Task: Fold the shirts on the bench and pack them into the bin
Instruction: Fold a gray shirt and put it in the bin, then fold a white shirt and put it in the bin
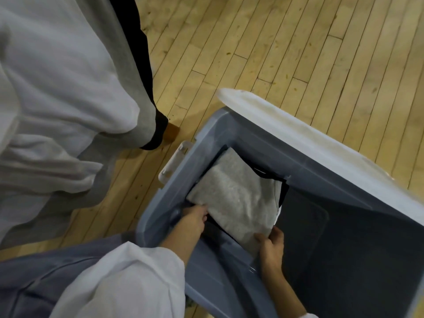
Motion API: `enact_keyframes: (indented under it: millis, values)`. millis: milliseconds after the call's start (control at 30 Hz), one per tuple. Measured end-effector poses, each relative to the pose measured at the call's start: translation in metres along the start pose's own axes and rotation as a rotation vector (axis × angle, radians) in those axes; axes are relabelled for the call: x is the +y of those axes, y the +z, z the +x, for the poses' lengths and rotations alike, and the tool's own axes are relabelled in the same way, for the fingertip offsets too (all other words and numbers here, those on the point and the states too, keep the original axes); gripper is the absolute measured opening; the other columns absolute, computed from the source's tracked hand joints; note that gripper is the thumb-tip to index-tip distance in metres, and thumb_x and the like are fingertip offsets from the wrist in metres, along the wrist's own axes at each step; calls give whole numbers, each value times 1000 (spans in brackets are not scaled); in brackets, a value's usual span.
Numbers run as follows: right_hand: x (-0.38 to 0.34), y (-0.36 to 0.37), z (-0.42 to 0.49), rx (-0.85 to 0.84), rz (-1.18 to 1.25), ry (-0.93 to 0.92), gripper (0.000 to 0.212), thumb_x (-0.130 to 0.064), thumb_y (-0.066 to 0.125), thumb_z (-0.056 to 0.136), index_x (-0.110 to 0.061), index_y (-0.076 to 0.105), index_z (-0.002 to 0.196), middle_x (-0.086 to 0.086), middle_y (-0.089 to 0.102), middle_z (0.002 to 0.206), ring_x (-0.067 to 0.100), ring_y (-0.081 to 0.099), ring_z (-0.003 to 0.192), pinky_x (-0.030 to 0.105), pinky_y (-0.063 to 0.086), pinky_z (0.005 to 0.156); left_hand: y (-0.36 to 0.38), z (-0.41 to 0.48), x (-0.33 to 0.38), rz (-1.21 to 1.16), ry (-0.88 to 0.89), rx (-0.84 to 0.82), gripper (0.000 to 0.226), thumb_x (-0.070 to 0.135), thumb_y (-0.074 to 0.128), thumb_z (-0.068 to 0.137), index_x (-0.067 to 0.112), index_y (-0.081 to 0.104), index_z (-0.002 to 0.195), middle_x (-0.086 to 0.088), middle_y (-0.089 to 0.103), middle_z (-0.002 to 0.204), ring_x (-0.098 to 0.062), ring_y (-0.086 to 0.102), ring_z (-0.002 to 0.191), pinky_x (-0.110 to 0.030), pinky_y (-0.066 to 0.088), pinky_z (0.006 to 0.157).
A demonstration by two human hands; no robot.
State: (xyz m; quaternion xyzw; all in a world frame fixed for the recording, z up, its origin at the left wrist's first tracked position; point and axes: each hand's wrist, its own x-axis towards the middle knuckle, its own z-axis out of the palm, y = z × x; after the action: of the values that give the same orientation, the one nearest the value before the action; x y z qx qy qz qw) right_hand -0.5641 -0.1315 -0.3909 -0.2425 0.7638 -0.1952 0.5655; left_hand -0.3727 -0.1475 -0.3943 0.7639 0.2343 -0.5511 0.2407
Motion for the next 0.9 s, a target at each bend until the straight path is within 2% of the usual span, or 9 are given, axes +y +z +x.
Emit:
enact_keyframes:
  millis: [100,167,200,267,400,500,600,767,900]
  values:
    - [8,0,8,-30,-133,-25,48,-18,61,71,-10,46,116,8,59,99,26,60,88,30,47,66,-9,-2,-7,-28,-45,-8,21,9,51,95,4,57,114,-7,52,77,-17,47,66,-30,41,61]
    - [9,4,12,94,-290,-122,55,-12,62,72,-17,44,124,15,56,113,34,56,103,44,49,83,-8,-6,-5,-80,-125,-77,34,16,52,96,6,48,128,-14,55,117,-28,54,105,-39,45,87]
    - [6,8,12,190,-381,-221,62,-6,61,74,-13,42,132,20,50,125,38,49,115,48,44,94,-7,-4,-3,-91,-180,-116,47,20,54,95,7,40,137,-17,45,136,-33,44,124,-46,38,100]
    - [-8,19,12,269,-521,-481,68,-1,59,80,-5,34,143,22,36,144,36,33,133,48,31,110,-7,-6,-1,-125,-267,-207,64,28,58,92,9,28,146,-19,29,150,-38,30,136,-55,25,109]
    - [-6,38,43,14,-1094,-880,65,-42,40,94,-18,19,151,12,14,158,29,2,146,47,4,118,-8,-1,-9,-190,-266,-360,61,35,47,98,5,27,146,-21,33,148,-39,32,136,-53,27,109]
    - [4,26,77,-44,-1301,-734,76,-65,10,91,-22,1,153,8,-10,159,25,-18,145,48,-5,118,-5,-1,-15,-155,-213,-406,57,35,41,101,-1,30,143,-22,39,144,-37,41,131,-46,34,104]
    - [2,26,84,-49,-1380,-683,83,-68,-1,85,-19,-3,152,11,-12,159,27,-19,144,47,-10,117,-5,3,-8,-73,-193,-396,51,32,35,103,-1,32,142,-20,40,144,-35,44,129,-45,36,105]
    - [-14,40,77,-115,-1553,-569,79,-65,14,92,-17,-3,152,13,-7,159,29,-12,146,49,-7,116,-9,-4,-4,-6,-157,-361,49,29,33,104,-3,32,142,-20,42,142,-33,46,128,-40,37,104]
    - [-44,49,57,-88,-1500,-505,78,-55,37,92,-13,8,151,15,13,157,32,7,145,48,5,117,-17,-33,8,-1,-139,-395,52,24,39,102,-4,27,144,-24,48,134,-35,45,126,-40,35,105]
